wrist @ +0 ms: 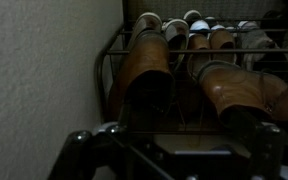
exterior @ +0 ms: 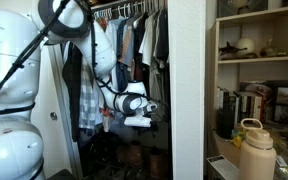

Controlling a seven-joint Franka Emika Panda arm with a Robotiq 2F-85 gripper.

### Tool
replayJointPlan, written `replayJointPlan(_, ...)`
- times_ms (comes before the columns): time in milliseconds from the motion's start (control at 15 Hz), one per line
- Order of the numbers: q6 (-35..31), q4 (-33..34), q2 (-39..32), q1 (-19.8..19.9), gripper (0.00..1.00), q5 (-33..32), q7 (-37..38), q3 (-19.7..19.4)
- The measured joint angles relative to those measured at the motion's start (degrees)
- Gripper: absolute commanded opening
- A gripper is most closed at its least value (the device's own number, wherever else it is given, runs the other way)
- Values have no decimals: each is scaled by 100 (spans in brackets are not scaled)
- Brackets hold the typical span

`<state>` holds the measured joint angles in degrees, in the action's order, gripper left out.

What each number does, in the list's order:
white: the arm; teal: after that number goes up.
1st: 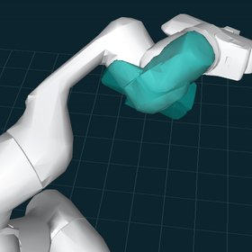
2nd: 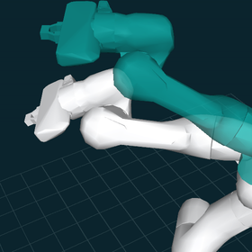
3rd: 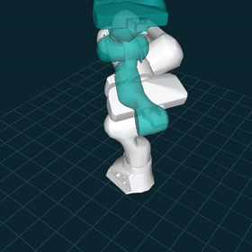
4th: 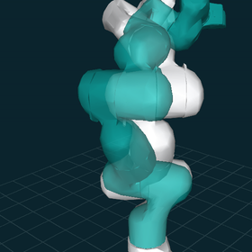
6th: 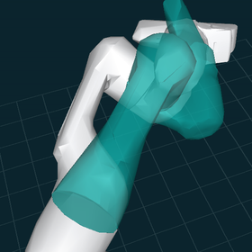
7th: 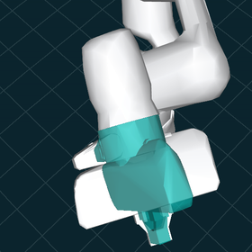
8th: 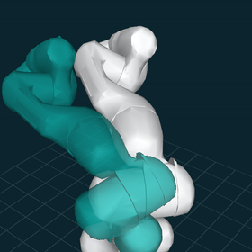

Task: Put the right boot beside the left boot

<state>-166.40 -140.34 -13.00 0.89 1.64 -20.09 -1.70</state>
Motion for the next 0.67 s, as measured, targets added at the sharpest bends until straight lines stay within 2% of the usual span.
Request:
replayJointPlan(333,-56,457,-659,272,100,-4,5,347)
replayJointPlan(667,-74,662,-1135,508,100,-115,5,388)
